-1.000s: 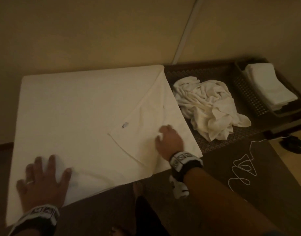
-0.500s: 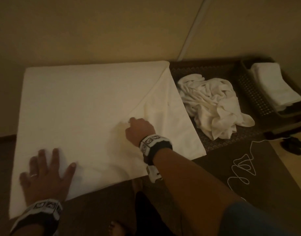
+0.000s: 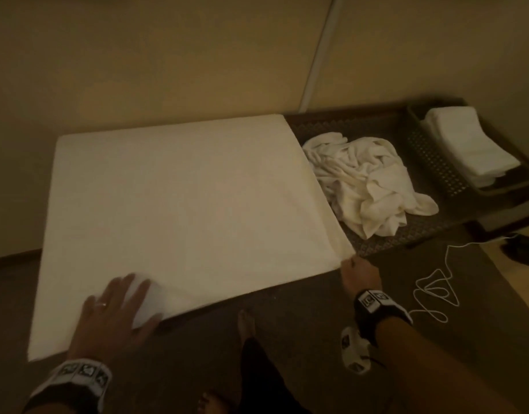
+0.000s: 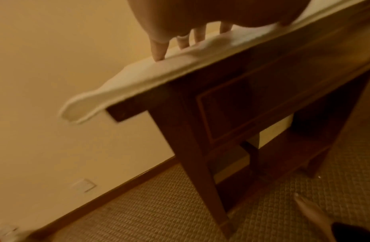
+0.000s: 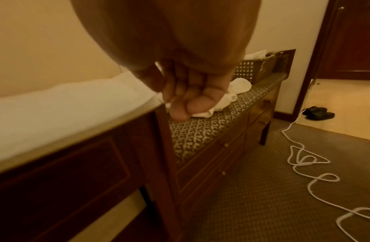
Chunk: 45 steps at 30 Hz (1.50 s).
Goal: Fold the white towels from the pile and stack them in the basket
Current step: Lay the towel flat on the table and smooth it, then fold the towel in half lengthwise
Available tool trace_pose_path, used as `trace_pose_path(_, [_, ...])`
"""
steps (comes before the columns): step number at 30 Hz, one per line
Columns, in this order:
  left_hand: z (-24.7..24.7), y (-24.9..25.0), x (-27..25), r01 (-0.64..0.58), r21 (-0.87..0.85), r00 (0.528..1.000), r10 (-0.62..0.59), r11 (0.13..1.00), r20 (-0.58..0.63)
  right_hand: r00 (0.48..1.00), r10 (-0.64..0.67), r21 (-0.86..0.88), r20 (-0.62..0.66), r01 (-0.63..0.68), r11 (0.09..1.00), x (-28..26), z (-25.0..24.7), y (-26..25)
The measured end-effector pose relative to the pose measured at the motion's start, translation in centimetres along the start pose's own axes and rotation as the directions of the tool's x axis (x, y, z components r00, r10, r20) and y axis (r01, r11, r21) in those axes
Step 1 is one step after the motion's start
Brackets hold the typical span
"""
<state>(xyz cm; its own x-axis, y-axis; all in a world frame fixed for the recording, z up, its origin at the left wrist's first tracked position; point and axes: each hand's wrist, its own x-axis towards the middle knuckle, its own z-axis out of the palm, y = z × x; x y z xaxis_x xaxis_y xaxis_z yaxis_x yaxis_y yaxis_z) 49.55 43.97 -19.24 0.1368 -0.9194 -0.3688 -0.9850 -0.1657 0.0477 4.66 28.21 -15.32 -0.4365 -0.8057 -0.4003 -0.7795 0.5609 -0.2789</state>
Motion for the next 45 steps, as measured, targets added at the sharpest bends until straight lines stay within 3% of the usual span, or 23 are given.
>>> trace_pose_path(3, [1.1, -0.8, -1.1, -0.002, 0.007, 1.0, 0.002, 1.0, -0.025, 0.999, -0.004, -0.111, 0.038, 0.008, 0.994, -0.8, 0.8, 1.4])
trace_pose_path(5, [1.7, -1.2, -1.5, -0.013, -0.004, 0.999, 0.013, 1.0, -0.043, 0.96, -0.261, -0.159, -0.099, 0.244, 0.957, -1.8, 1.7, 1.2])
trace_pose_path(7, [2.0, -1.4, -1.4, 0.011, -0.039, 0.998, -0.013, 0.999, -0.061, 0.777, -0.618, -0.262, -0.115, 0.577, 0.774, -3.0, 3.1, 0.2])
trace_pose_path(8, [1.9, -1.4, -1.5, 0.036, -0.04, 0.997, -0.039, 0.999, -0.068, 0.685, -0.728, -0.34, -0.034, 0.677, 0.653, -3.6, 3.9, -0.4])
trace_pose_path(10, [2.2, -1.3, -1.7, 0.07, -0.017, 0.994, -0.071, 0.997, -0.082, 0.617, -0.766, -0.461, 0.179, 0.741, 0.488, -3.7, 5.0, -1.4])
trace_pose_path(12, [2.2, -1.4, -1.9, 0.067, -0.005, 0.994, -0.067, 0.998, -0.088, 0.64, -0.716, -0.534, 0.28, 0.723, 0.438, -2.9, 5.4, -2.1])
trace_pose_path(14, [2.3, -2.0, -2.3, 0.057, 0.013, 0.996, -0.056, 0.998, -0.075, 0.665, -0.687, -0.59, 0.291, 0.69, 0.418, -2.1, 5.6, -2.4])
trace_pose_path(18, [2.3, -2.6, -3.1, 0.073, 0.016, 0.997, -0.073, 0.997, -0.004, 0.651, -0.674, -0.626, 0.35, 0.698, 0.349, -1.6, 4.4, -2.6])
trace_pose_path(20, [1.7, -2.5, -3.0, 0.075, 0.021, 0.997, -0.076, 0.997, 0.019, 0.627, -0.687, -0.615, 0.368, 0.718, 0.327, -1.6, 3.4, -2.9])
trace_pose_path(22, [1.0, -2.6, -2.5, 0.078, 0.03, 0.996, -0.079, 0.996, 0.038, 0.568, -0.741, -0.638, 0.358, 0.728, 0.25, -1.3, 2.7, -3.3])
trace_pose_path(24, [0.2, -3.0, -1.9, 0.125, 0.028, 0.992, -0.126, 0.992, 0.024, 0.544, -0.766, -0.687, 0.344, 0.701, 0.19, -0.7, 2.4, -4.1])
trace_pose_path(28, [-1.1, -4.3, -1.6, 0.174, 0.049, 0.981, -0.178, 0.984, 0.079, 0.594, -0.716, -0.74, 0.367, 0.652, 0.162, -0.4, 1.8, -6.1])
trace_pose_path(31, [-2.5, -4.7, -1.9, 0.206, -0.034, 0.973, -0.201, 0.978, 0.111, 0.652, -0.671, -0.754, 0.353, 0.623, 0.208, -0.6, 1.0, -7.2])
trace_pose_path(34, [-4.3, -4.3, -2.2, 0.199, 0.035, 0.973, -0.202, 0.979, 0.11, 0.712, -0.596, -0.748, 0.371, 0.61, 0.263, -0.8, -0.2, -7.6])
trace_pose_path(37, [-5.2, -4.2, -2.0, 0.16, 0.106, 0.957, -0.181, 0.981, 0.228, 0.725, -0.539, -0.726, 0.429, 0.632, 0.272, -0.9, -1.0, -7.2])
trace_pose_path(41, [-5.8, -4.2, -1.4, 0.2, 0.061, 0.908, -0.208, 0.978, 0.362, 0.75, -0.484, -0.687, 0.452, 0.638, 0.347, -0.7, -1.8, -7.0])
trace_pose_path(45, [-8.0, -5.4, 0.6, 0.231, 0.035, 0.919, -0.23, 0.972, 0.319, 0.723, -0.561, -0.669, 0.404, 0.652, 0.357, 0.4, -3.1, -9.1])
